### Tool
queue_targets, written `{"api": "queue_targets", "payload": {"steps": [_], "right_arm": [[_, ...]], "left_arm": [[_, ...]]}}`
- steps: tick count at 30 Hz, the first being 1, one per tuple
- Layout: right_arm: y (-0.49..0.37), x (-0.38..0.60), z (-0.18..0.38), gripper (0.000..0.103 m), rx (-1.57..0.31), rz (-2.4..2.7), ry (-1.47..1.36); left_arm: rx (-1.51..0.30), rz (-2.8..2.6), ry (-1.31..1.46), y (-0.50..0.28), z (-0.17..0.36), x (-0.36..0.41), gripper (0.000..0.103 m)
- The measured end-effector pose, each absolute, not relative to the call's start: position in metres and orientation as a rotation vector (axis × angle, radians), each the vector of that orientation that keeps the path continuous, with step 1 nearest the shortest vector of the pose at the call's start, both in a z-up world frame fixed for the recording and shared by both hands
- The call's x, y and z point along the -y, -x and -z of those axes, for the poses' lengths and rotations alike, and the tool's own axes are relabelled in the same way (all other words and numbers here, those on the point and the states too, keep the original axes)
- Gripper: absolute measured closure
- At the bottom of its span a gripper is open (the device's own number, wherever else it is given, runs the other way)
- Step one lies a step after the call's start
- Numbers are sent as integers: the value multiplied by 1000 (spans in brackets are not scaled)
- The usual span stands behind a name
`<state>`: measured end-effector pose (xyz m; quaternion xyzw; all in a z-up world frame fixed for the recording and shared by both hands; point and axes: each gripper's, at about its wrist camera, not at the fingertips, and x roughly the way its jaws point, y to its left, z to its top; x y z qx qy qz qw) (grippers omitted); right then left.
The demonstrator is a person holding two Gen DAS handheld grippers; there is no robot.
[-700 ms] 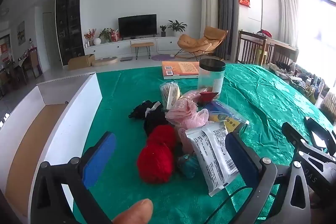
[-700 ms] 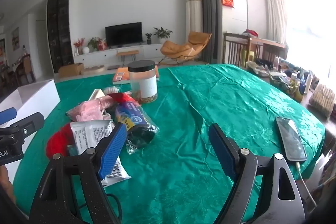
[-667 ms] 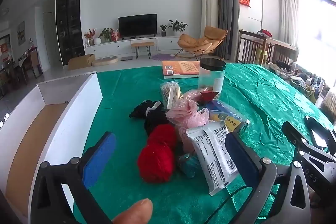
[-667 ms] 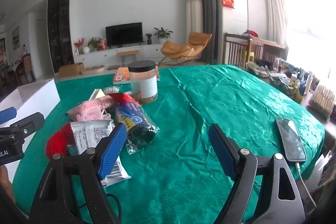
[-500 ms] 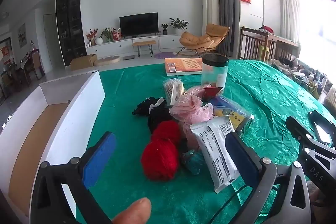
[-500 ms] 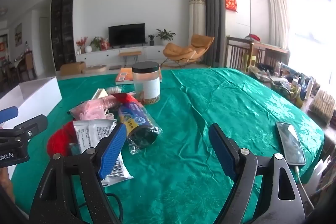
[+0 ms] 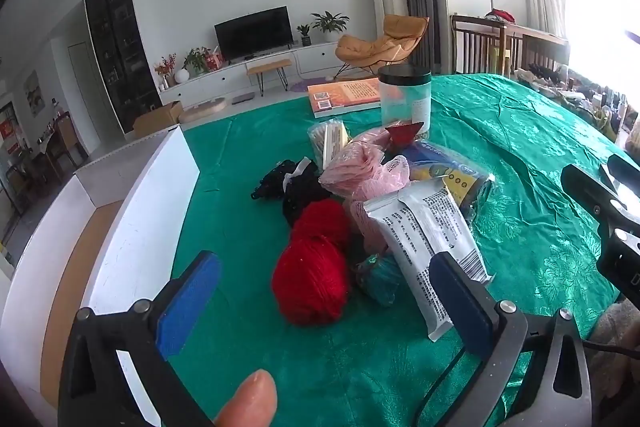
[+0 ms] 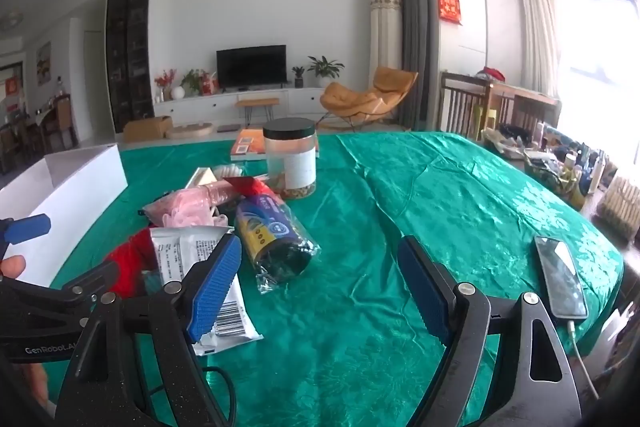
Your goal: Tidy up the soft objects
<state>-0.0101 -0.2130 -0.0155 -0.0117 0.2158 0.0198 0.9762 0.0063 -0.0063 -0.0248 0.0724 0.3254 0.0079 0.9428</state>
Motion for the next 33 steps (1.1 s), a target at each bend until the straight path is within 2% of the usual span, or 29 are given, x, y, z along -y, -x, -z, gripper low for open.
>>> {"api": "queue_targets", "payload": {"steps": [6, 33], "right_arm": [[9, 218, 16, 20, -436, -42, 0], [8, 217, 18, 20, -447, -46, 5]], "left_arm": [[-731, 18, -138, -11, 21, 4, 0], [-693, 49, -113, 2, 17, 2, 0]]}}
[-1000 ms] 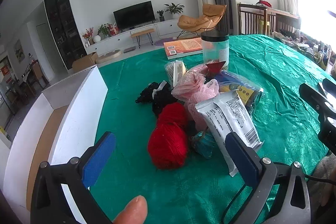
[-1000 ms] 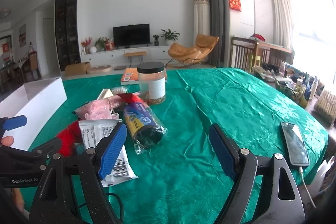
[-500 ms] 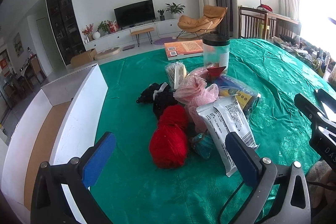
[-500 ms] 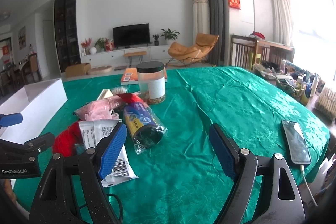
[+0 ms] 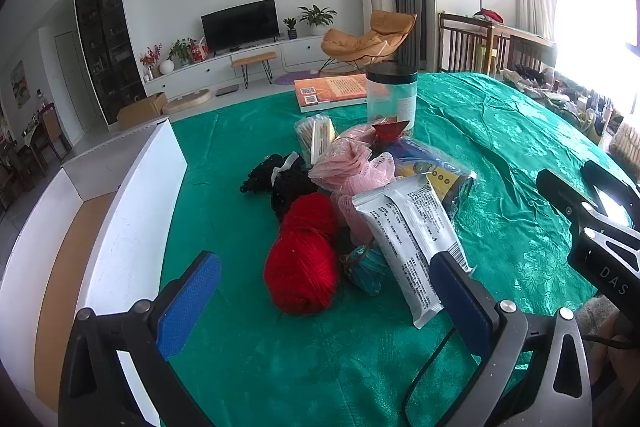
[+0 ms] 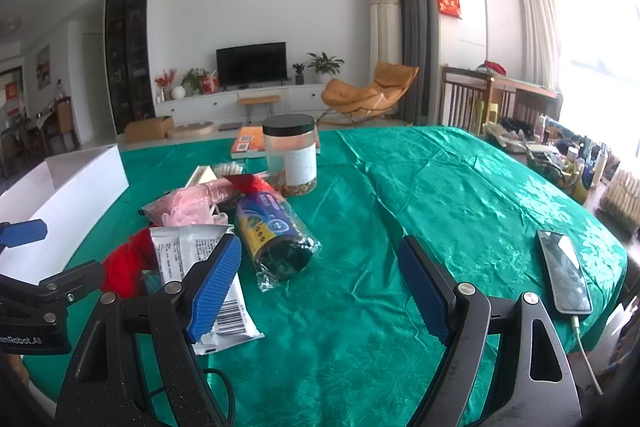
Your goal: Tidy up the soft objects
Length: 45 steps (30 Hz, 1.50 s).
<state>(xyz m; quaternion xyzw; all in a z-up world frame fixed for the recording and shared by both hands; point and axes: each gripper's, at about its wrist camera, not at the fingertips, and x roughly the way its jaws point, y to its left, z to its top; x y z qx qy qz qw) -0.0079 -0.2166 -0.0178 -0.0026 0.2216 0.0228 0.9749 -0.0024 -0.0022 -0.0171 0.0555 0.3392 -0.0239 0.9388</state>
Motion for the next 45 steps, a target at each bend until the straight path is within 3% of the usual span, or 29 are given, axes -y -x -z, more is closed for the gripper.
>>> {"api": "queue_targets", "payload": {"steps": [45], "right_arm": [[4, 211, 23, 20, -465, -70, 16]], "left_arm": [[-701, 25, -130, 5, 28, -4, 0]]}}
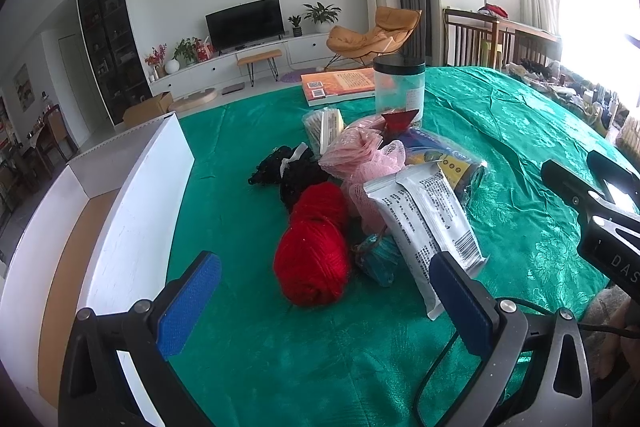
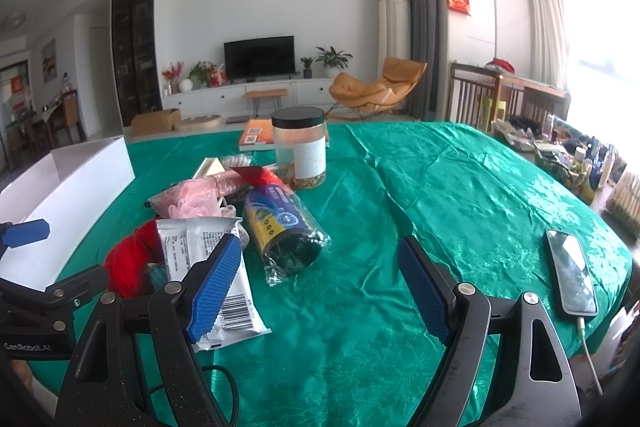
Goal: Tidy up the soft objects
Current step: 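Move both tools forward toward the pile of soft items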
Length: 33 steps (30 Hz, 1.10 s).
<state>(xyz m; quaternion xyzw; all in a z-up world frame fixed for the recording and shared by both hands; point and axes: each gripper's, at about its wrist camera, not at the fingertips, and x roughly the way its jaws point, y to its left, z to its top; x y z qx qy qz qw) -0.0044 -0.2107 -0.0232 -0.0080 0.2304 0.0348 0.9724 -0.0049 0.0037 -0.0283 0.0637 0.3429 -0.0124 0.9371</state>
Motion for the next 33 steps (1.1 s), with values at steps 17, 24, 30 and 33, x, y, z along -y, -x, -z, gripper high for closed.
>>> {"api": "queue_targets", "payload": {"steps": [17, 24, 30, 33], "right_arm": [[-9, 251, 34, 20, -546, -94, -193], [-21, 233, 48, 20, -684, -205, -147], [-22, 199, 59, 20, -747, -257, 10], [-24, 198, 61, 20, -770, -244, 22]], "left_arm": [[-696, 8, -139, 9, 26, -7, 0], [-744, -2, -117, 5, 38, -16, 0], [-807, -20, -147, -2, 56, -14, 0], [-833, -13, -147, -8, 63, -12, 0]]}}
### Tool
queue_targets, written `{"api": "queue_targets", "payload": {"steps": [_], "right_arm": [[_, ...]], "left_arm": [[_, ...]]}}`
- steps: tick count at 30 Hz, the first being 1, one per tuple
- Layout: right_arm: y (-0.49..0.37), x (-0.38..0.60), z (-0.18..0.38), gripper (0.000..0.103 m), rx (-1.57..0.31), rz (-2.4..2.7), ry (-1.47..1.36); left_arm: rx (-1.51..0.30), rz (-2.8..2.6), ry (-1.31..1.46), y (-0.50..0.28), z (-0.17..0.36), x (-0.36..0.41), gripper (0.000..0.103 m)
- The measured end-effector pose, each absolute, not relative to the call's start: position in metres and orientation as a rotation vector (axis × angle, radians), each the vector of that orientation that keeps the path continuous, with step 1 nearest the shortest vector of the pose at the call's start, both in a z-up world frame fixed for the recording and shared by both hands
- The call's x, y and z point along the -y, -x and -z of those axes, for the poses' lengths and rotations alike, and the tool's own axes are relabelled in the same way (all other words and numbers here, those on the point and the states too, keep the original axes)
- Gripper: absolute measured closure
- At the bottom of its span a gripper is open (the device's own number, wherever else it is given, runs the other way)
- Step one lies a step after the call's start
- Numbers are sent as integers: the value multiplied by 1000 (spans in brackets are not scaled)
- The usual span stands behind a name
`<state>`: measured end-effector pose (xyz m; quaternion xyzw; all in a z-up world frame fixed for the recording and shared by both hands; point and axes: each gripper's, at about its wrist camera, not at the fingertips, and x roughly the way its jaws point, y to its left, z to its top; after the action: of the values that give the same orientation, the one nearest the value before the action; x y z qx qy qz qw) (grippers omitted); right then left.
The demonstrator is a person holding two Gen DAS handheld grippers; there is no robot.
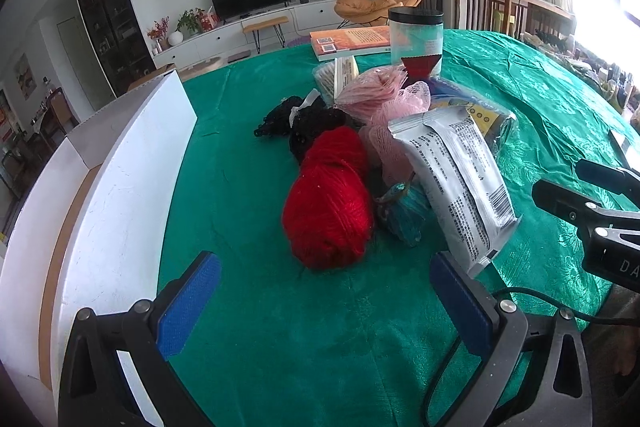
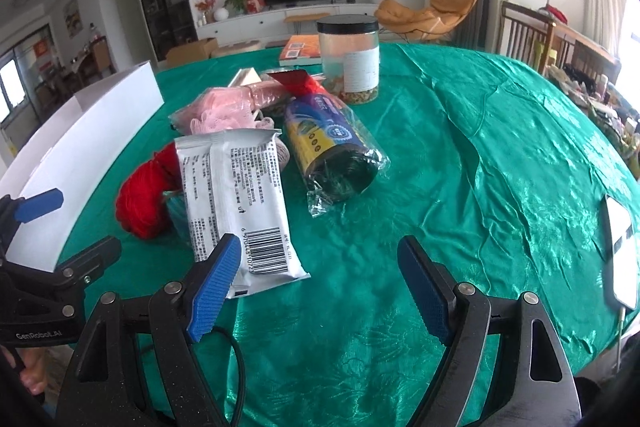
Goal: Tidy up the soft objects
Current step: 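Move both tools forward toward the pile of soft items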
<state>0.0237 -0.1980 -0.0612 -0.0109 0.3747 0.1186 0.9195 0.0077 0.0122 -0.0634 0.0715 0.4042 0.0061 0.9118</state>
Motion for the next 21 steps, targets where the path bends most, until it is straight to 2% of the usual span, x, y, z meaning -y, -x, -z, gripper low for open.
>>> {"api": "queue_targets", "payload": {"steps": [21], "right_arm": [[-32, 211, 64, 20, -801, -215, -50]], "left_arm": [[-917, -46, -194, -28, 84, -9, 0]]}}
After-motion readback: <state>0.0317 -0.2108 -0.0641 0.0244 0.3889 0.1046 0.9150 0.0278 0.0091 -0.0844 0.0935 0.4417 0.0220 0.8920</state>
